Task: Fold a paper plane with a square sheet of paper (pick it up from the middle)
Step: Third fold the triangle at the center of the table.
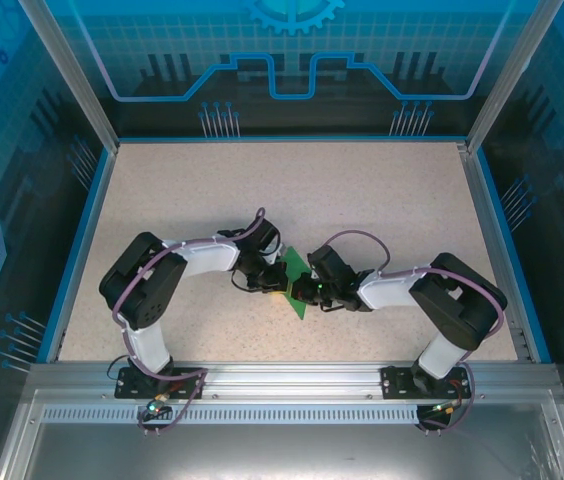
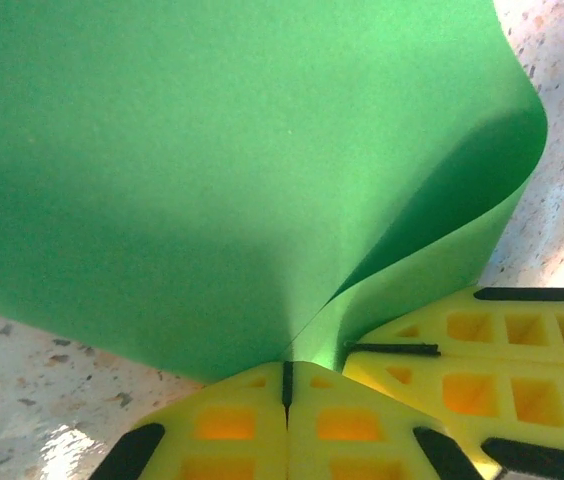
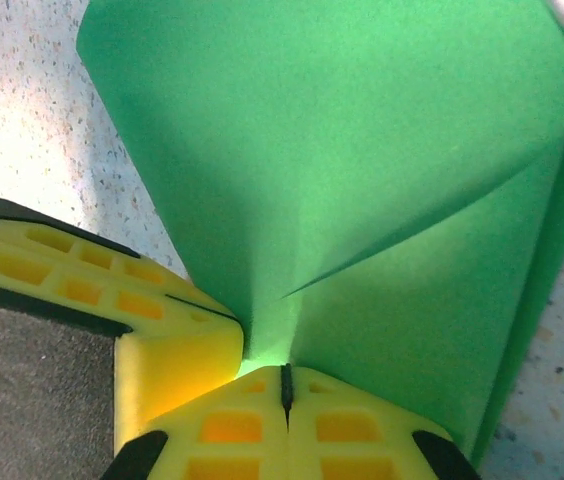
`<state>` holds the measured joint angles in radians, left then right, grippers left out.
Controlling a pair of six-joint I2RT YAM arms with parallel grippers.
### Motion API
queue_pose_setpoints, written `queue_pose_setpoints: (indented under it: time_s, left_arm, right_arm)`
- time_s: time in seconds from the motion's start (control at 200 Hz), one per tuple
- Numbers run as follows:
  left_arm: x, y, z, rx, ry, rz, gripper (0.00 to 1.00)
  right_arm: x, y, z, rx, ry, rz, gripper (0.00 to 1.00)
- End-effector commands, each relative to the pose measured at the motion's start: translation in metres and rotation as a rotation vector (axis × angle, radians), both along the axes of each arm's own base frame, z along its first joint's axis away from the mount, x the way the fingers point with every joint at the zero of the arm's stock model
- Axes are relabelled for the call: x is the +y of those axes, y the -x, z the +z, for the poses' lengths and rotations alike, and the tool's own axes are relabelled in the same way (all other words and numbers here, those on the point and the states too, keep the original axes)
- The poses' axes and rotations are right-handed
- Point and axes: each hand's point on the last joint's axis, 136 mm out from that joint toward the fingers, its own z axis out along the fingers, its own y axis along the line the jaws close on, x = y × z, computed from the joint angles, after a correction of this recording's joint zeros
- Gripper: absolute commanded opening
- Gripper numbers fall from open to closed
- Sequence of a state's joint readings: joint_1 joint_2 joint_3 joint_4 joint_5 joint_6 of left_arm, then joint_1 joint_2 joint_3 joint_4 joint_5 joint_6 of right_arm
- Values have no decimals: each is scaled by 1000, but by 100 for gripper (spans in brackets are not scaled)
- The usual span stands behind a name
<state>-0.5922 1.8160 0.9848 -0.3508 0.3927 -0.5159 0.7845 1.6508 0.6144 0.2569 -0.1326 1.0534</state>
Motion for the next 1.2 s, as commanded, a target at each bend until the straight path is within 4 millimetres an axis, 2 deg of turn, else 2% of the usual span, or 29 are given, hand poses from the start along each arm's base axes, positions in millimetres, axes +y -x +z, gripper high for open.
queue_pose_setpoints:
  time_s: [0.0,0.255,0.425,0.625,0.84,1.195]
  left_arm:
    - [25,11,-28,35,-163,-27,4]
    - [33,15,-39,42,-227,-54,4]
    - [33,15,-39,40,-229,-64,3]
    - [31,14,-37,34,-227,-70,3]
    - [32,14,-35,25,-229,-76,2]
    - [35,15,-36,27,-248,-82,2]
  right_arm:
    - [-17,15,-15,54,55,9,0]
    - [-19,10,0,26,12,-4,6]
    - [-30,-1,13,-15,18,-14,8]
    - [-30,-17,20,-27,-8,-4,8]
    - [-26,-32,17,-25,-10,18,7]
    - [-35,-35,-3,7,40,22,6]
